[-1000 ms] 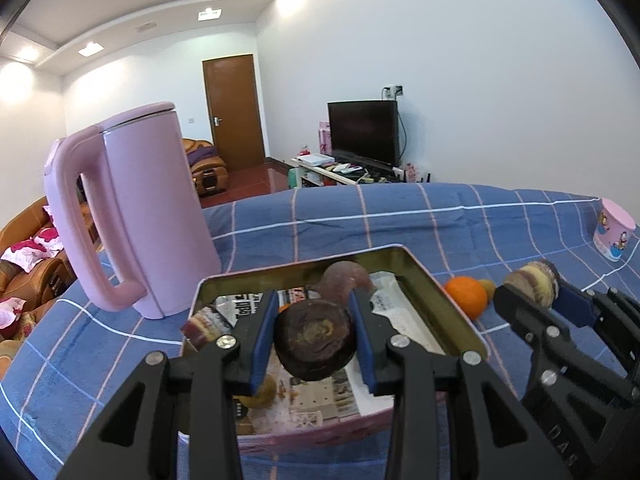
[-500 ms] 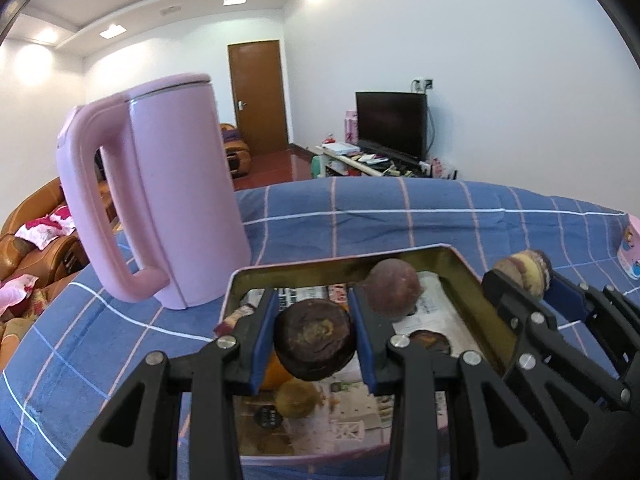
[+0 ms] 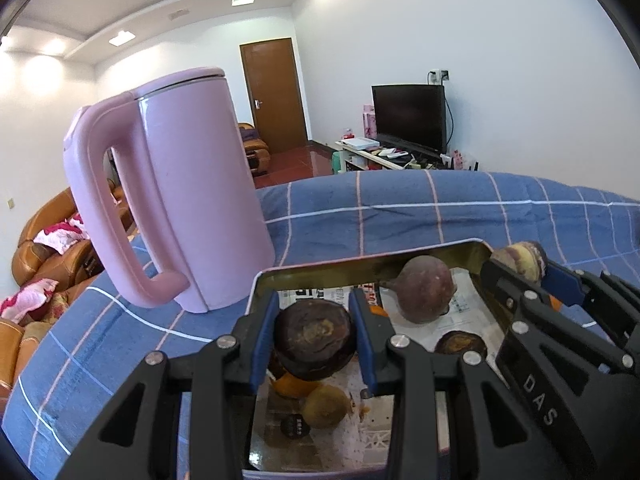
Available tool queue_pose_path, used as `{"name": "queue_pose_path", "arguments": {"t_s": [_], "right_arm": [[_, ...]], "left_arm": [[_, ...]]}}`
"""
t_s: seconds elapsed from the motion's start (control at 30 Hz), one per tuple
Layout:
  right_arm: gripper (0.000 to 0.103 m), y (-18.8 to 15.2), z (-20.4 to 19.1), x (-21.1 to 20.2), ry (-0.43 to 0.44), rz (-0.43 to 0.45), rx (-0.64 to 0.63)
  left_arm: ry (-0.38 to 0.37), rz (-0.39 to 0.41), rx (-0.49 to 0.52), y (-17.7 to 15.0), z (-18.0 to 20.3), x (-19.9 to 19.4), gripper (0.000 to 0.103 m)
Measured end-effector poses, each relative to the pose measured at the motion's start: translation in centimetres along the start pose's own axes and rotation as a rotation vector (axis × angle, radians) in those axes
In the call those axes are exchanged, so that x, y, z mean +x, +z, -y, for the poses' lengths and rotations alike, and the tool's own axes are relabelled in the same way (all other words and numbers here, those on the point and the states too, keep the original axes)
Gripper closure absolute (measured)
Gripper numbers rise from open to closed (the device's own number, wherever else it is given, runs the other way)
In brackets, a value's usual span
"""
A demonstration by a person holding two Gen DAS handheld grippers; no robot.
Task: Organize fruits
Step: 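Open the left tool to drop the brown fruit while the right tool drops the striped slice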
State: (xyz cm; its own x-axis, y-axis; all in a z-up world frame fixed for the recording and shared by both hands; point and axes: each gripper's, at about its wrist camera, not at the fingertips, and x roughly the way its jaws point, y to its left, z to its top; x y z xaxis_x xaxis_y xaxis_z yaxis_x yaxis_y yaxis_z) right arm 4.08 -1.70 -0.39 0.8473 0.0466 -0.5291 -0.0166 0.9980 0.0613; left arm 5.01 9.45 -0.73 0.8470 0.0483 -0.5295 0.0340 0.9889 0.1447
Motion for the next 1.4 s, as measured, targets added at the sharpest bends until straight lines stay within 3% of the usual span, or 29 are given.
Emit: {"name": "queue_pose_path", "arguments": {"t_s": [0.63, 1.3, 1.33, 1.4], "right_arm": [[0.070, -0.6, 0.8, 2.3, 0.195, -0.145, 0.050], [0.067, -0.7, 2.4, 1.5, 0.363, -0.140, 0.184], [0.066, -0.6, 2.6, 1.3, 0.375, -0.129, 0.195], [0.051, -0.5, 3.0, 0.6, 0.376, -0.090, 0.211]], "left_arm": [[0.016, 0.015, 0.026, -0.2, 0.2, 0.1, 0.065], [-0.002, 0.009, -0.006, 0.0, -0.3, -0.3, 0.065], [0.001, 0.009, -0.002, 0.0, -0.2, -0.3, 0.065], [0.005, 0.012, 0.011, -0.1, 0.2, -0.3, 0.065]]}}
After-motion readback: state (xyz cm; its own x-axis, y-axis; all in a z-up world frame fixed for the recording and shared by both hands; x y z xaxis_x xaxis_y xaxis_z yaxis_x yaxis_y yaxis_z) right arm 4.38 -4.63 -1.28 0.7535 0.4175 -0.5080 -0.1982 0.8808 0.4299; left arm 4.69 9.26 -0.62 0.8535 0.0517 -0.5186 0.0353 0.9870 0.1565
